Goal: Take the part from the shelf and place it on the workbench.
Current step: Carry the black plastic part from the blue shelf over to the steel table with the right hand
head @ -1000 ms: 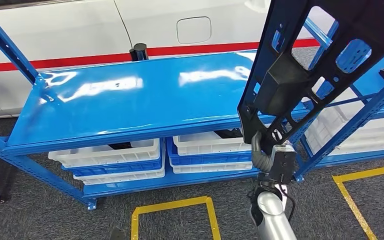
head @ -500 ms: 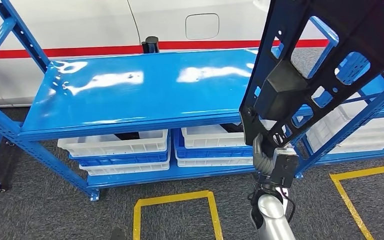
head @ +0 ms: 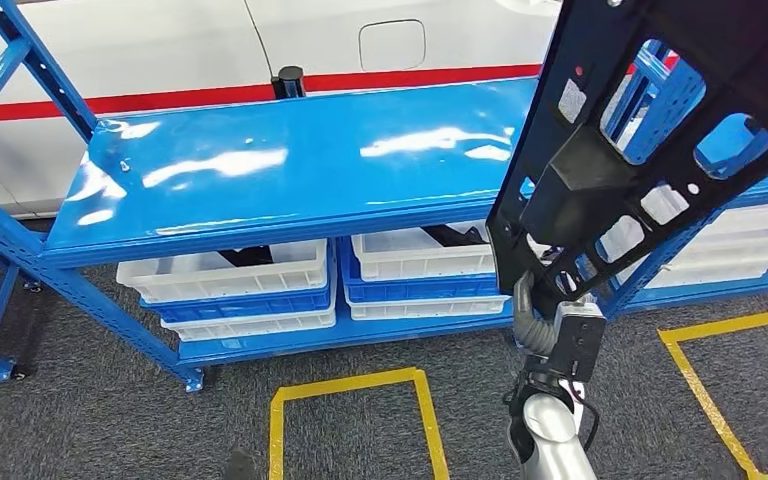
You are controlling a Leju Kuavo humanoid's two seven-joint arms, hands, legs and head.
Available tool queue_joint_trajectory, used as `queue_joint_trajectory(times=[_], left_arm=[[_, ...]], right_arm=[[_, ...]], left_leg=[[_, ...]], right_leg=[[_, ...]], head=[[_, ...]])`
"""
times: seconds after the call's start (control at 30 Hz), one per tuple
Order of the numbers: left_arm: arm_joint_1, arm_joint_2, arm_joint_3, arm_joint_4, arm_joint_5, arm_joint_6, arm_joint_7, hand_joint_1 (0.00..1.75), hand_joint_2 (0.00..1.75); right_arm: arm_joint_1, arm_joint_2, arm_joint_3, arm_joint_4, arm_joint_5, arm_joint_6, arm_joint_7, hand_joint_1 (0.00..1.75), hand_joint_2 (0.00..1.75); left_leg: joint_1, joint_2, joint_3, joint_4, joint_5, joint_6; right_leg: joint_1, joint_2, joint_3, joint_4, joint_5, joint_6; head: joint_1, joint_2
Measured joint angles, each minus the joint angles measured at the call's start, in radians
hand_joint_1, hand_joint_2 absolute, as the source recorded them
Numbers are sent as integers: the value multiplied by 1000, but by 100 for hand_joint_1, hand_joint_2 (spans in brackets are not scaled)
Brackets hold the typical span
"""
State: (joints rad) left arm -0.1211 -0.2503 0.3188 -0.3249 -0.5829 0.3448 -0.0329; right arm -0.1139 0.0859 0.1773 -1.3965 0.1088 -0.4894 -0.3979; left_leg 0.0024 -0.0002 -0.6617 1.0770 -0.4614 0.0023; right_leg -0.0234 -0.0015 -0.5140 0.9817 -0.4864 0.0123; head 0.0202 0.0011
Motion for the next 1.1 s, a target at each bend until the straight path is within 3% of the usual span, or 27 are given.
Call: queue_joint_trajectory(times=[0.07, 0.1, 0.13, 0.17, 0.27, 0.3, 0.43, 0.47, 0.53, 0.6, 0.63, 0.67, 0.7, 0.73, 0.8, 0.83, 0.9, 0.97, 1.03, 1.1], left_arm=[[0, 2, -1, 0, 0, 0, -1, 0, 175], [0, 2, -1, 1, 1, -1, -1, 0, 175], [0, 3, -2, 1, 1, -2, -1, 0, 175], [0, 4, -3, 2, 1, -4, -2, 0, 175], [-4, 6, -10, 2, 1, -7, -2, 0, 175], [-6, 7, -12, 2, 1, -8, -2, 0, 175], [-9, 9, -14, 2, 2, -8, -3, 0, 175], [-10, 8, -14, 2, 2, -8, -3, 0, 175], [-12, 7, -15, 2, 2, -8, -3, 0, 175], [-12, 7, -15, 3, 2, -9, -3, 0, 175], [-12, 7, -15, 3, 2, -9, -3, 0, 175], [-12, 8, -15, 3, 2, -9, -3, 0, 175], [-12, 8, -15, 3, 2, -9, -3, 0, 175], [-12, 8, -15, 3, 2, -9, -3, 0, 175], [-13, 8, -16, 3, 2, -9, -4, 0, 175], [-14, 8, -17, 3, 2, -10, -4, 0, 175], [-14, 8, -18, 3, 2, -10, -5, 0, 175], [-14, 9, -19, 3, 2, -11, -5, 0, 175], [-14, 10, -20, 4, 3, -11, -5, 0, 175], [-14, 11, -21, 4, 4, -11, -5, 0, 175]], right_arm=[[1, 0, -2, 0, -2, 4, -5, 175, 175], [3, 0, -3, 0, -4, 6, -8, 175, 175], [5, 0, -3, 0, -8, 7, -11, 175, 175], [7, 0, -4, 0, -12, 9, -15, 175, 175], [10, -1, -5, -2, -21, 15, -25, 175, 175], [10, -1, -6, -3, -22, 17, -26, 175, 175], [12, -1, -8, -7, -22, 21, -28, 175, 175], [12, -1, -9, -7, -22, 21, -28, 175, 175], [12, -2, -11, -9, -22, 21, -28, 175, 175], [15, -3, -12, -9, -22, 21, -29, 175, 175], [16, -4, -12, -9, -22, 21, -29, 175, 175], [18, -4, -12, -9, -23, 21, -29, 175, 175], [18, -5, -12, -9, -23, 21, -29, 175, 175], [17, -5, -13, -10, -23, 22, -29, 175, 175], [16, -5, -13, -12, -24, 22, -32, 175, 175], [16, -5, -13, -13, -24, 23, -35, 175, 175], [19, -5, -14, -15, -25, 23, -40, 175, 175], [20, -5, -15, -16, -25, 23, -42, 175, 175], [20, -5, -17, -17, -25, 23, -45, 175, 175], [21, -4, -18, -17, -25, 23, -47, 175, 175]], left_leg=[[3, -1, -45, 136, -86, -10], [4, -1, -59, 190, -111, -12], [5, -1, -57, 211, -117, -14], [6, -1, -34, 192, -106, -13], [7, -3, 98, -9, -42, -1], [5, -3, 123, -53, -33, 4], [-2, -1, 120, -80, -13, 31], [-1, 1, 113, -84, -3, 41], [0, 4, 95, -88, 14, 52], [-1, 6, 72, -87, 30, 56], [-2, 7, 62, -87, 38, 55], [-2, 7, 52, -87, 46, 54], [-2, 7, 43, -86, 54, 52], [-2, 7, 36, -85, 61, 48], [-6, 6, 25, -83, 74, 38], [-8, 6, 22, -81, 79, 33], [-9, 5, 20, -81, 92, 22], [-5, 2, 9, -65, 70, 11], [0, -1, -23, 20, -13, 0], [2, -1, -61, 153, -95, -7]], right_leg=[[2, -1, -17, 2, 14, -6], [3, -2, -25, 3, 19, -6], [4, -2, -33, 5, 24, -5], [4, -2, -39, 7, 27, -3], [8, -1, -50, 15, 34, 5], [10, -1, -54, 17, 38, 10], [11, -1, -71, 21, 48, 36], [11, -1, -83, 39, 33, 38], [10, 0, -127, 139, -36, 32], [10, 0, -167, 271, -104, 30], [10, 0, -170, 304, -115, 35], [10, 0, -153, 300, -109, 42], [9, 0, -117, 256, -90, 51], [8, -1, -66, 183, -69, 57], [10, 1, 29, 40, -48, 56], [12, 3, 50, 3, -47, 51], [13, 5, 45, -5, -44, 38], [6, 4, 34, -4, -32, 20], [2, 1, 20, -4, -14, 0], [4, 0, -1, -2, 4, -7]], head=[[-3, 0], [-3, 0], [-3, 0], [-3, 0], [-3, 0], [-2, 0], [-2, 0], [1, 0], [6, 0], [10, 0], [10, 0], [11, 0], [11, 0], [12, 0], [11, 0], [10, 0], [6, 0], [4, 0], [1, 0], [-1, 0]])
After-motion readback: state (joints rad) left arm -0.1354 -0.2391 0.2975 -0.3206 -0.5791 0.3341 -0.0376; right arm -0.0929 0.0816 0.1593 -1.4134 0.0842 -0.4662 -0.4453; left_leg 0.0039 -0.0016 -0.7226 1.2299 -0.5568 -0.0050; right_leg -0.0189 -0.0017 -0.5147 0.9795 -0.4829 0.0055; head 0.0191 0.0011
